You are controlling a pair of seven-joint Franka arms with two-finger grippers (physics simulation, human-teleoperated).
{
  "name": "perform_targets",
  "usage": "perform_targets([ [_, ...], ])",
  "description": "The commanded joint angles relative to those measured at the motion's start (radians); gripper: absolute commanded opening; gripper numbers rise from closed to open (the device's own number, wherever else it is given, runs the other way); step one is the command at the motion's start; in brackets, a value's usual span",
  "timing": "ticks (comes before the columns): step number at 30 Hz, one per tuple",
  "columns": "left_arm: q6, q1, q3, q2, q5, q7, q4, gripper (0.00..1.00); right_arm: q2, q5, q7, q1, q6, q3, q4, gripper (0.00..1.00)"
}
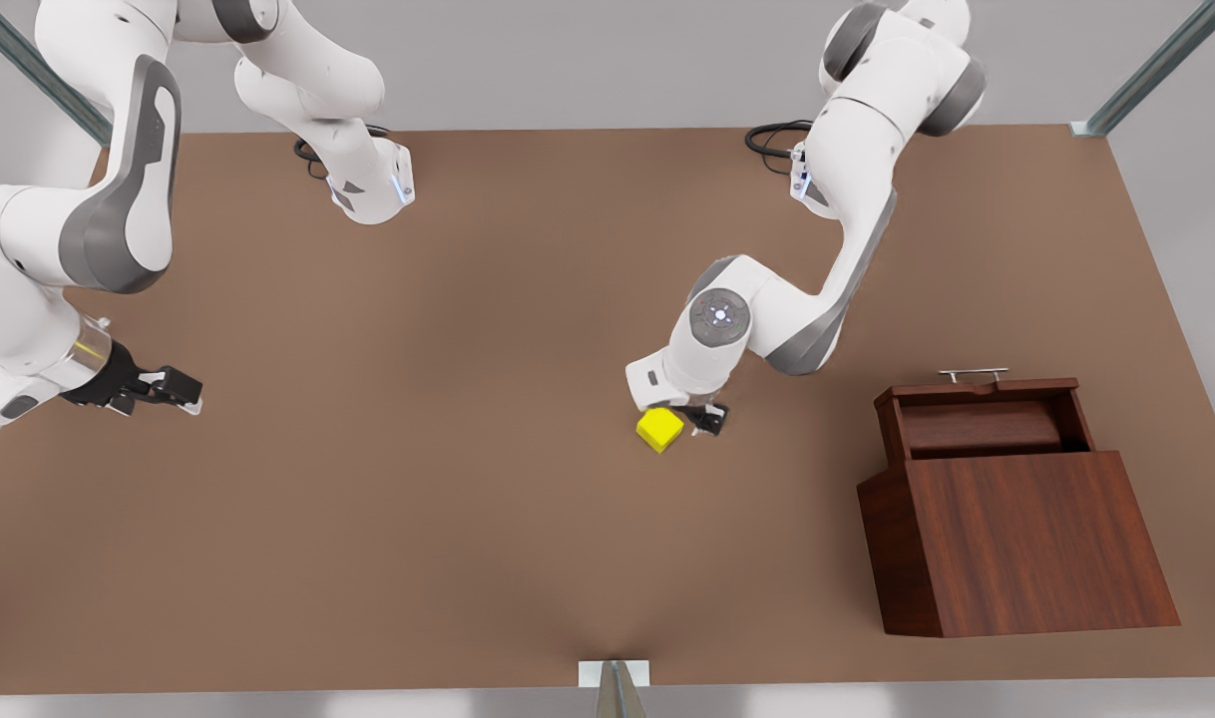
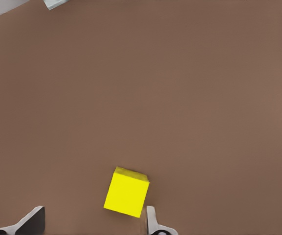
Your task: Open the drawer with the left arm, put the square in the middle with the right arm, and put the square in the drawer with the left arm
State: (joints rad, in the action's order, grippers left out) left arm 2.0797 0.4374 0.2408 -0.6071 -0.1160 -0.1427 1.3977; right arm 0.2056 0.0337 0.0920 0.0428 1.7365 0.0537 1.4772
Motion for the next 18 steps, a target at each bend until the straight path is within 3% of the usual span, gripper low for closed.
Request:
perform_targets([
  [1, 0.002, 0.014, 0.0, -0.02, -0.037, -0.001, -0.016, 1.0, 0.0, 0.0, 0.0, 0.0, 0.0, 0.0, 0.0, 1.0],
  [9, 0.053, 0.032, 0.0, -0.134, -0.222, 0.012, -0.02, 1.0, 0.001, 0.012, 0.002, 0.0, 0.008, 0.002, 0.0, 1.0],
  [18, 0.263, 0.027, 0.003, -0.085, -0.215, 0.051, 0.204, 1.0, 0.0, 0.012, -0.002, 0.0, 0.009, 0.002, 0.0, 1.0],
])
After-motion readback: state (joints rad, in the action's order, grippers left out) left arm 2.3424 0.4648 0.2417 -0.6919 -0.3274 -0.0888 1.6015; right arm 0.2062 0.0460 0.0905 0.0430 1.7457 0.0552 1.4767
